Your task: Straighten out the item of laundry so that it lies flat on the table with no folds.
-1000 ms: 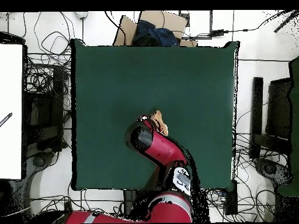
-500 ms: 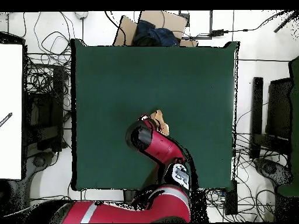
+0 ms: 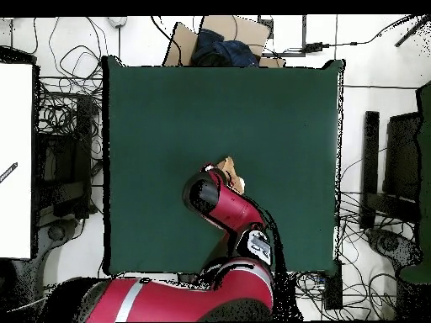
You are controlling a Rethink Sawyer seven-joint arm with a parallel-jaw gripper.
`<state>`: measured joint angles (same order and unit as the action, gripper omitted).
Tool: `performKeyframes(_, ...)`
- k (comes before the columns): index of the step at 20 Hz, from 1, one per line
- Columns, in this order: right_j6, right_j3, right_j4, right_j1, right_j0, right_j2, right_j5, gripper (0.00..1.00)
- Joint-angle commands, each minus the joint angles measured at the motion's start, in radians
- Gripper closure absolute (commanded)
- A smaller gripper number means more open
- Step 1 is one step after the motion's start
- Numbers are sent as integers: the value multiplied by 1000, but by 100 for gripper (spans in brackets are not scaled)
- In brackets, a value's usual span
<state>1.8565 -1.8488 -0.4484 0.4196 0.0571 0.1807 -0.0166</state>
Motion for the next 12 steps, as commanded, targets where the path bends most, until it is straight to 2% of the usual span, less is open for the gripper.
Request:
performKeyframes(1,179,31,2,-63,-4,-67,13,100)
performKeyframes(12,184,25,-8,-38,-18,-56,-19,100)
